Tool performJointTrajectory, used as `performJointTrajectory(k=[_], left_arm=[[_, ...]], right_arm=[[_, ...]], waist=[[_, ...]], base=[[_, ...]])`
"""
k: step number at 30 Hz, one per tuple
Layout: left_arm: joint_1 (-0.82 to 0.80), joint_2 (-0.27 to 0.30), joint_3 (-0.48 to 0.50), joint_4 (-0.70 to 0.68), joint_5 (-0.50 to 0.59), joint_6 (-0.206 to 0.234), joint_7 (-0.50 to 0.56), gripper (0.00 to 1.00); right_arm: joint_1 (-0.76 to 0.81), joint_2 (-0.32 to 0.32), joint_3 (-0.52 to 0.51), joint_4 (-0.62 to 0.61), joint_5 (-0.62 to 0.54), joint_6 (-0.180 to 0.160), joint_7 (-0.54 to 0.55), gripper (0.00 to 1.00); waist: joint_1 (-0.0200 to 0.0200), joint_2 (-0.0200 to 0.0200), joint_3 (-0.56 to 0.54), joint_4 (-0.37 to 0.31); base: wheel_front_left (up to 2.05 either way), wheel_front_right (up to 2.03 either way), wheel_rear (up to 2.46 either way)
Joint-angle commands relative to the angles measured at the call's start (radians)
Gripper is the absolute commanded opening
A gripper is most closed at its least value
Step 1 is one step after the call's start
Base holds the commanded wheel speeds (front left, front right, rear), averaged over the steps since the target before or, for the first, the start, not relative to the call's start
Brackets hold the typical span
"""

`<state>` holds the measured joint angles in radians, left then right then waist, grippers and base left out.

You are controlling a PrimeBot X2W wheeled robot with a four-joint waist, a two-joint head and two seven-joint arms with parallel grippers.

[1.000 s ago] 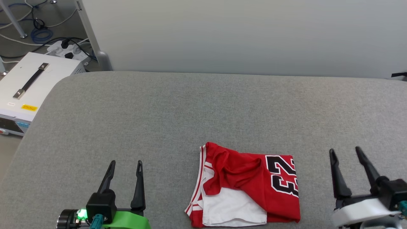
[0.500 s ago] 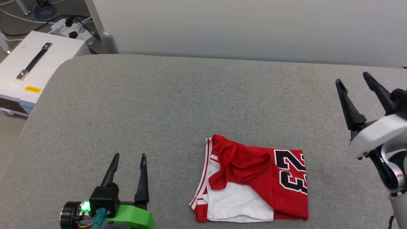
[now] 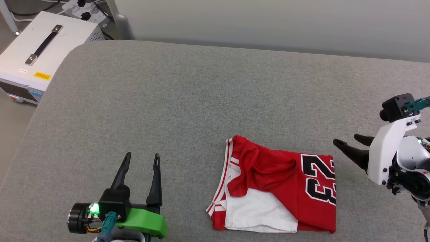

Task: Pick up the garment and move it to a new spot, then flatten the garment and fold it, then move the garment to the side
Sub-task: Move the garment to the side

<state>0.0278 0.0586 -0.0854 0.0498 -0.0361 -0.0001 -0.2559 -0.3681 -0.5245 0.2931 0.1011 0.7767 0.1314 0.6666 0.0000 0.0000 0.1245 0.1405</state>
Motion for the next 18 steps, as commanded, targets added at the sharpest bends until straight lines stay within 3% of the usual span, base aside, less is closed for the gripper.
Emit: performJointTrajectory(k=[1,8,18], left_arm=[[-0.021,-0.005,-0.001,-0.001,-0.004,0.001,-0.006,1.0],[-0.04,-0.007,-0.016,-0.001,-0.009,0.003,-0.006,1.0],[-0.069,-0.007,-0.027,0.004,-0.008,0.002,-0.006,1.0]], right_arm=[[0.012,-0.009,0.011,0.005,0.027,-0.001,0.028,1.0],[0.07,-0.049,0.064,0.028,0.126,-0.001,0.121,1.0],[0.099,-0.015,0.143,0.079,0.175,-0.001,0.087,1.0]], waist=[[0.0,0.0,0.011,0.009],[0.0,0.0,0.046,0.031],[0.0,0.0,0.093,0.046]], base=[[0.0,0.0,0.0],[0.0,0.0,0.0],[0.0,0.0,0.0]])
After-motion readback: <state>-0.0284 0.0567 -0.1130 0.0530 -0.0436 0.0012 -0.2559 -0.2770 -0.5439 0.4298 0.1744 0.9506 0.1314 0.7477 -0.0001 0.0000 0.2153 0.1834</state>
